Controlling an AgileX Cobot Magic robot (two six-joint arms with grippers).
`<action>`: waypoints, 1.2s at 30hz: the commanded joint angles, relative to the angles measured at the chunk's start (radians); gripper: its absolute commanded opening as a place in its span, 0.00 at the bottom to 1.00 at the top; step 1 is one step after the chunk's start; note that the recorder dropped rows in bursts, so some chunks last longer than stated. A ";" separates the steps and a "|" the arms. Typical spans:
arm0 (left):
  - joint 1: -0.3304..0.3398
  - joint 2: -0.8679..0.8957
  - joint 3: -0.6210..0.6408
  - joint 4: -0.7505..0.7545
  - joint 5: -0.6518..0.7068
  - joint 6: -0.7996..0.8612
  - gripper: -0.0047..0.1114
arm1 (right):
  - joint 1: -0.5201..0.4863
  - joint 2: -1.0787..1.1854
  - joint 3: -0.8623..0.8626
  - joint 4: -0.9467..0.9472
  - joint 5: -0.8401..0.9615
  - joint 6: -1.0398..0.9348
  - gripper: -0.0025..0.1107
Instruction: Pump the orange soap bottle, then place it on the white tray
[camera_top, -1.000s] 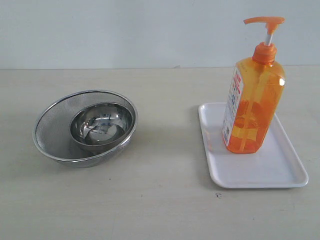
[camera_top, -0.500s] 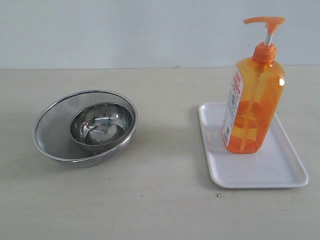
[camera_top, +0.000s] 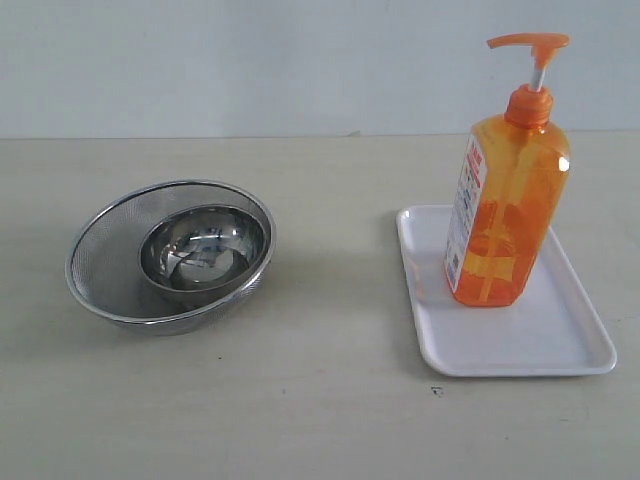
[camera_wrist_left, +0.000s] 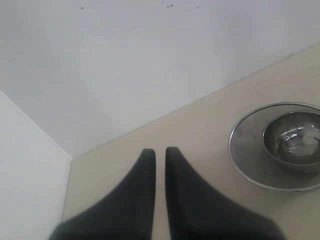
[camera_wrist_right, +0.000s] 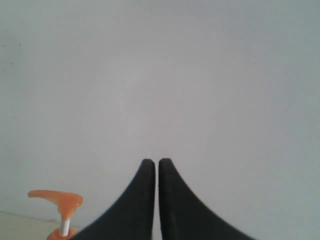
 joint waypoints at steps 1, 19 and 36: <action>0.002 -0.006 0.007 0.000 -0.012 -0.010 0.08 | -0.057 -0.026 -0.001 0.000 0.108 -0.006 0.02; 0.002 -0.006 0.007 0.000 -0.012 -0.010 0.08 | -0.075 -0.173 0.240 0.009 0.117 0.024 0.02; 0.002 -0.006 0.007 0.000 -0.012 -0.010 0.08 | -0.075 -0.351 0.426 0.086 0.067 0.044 0.02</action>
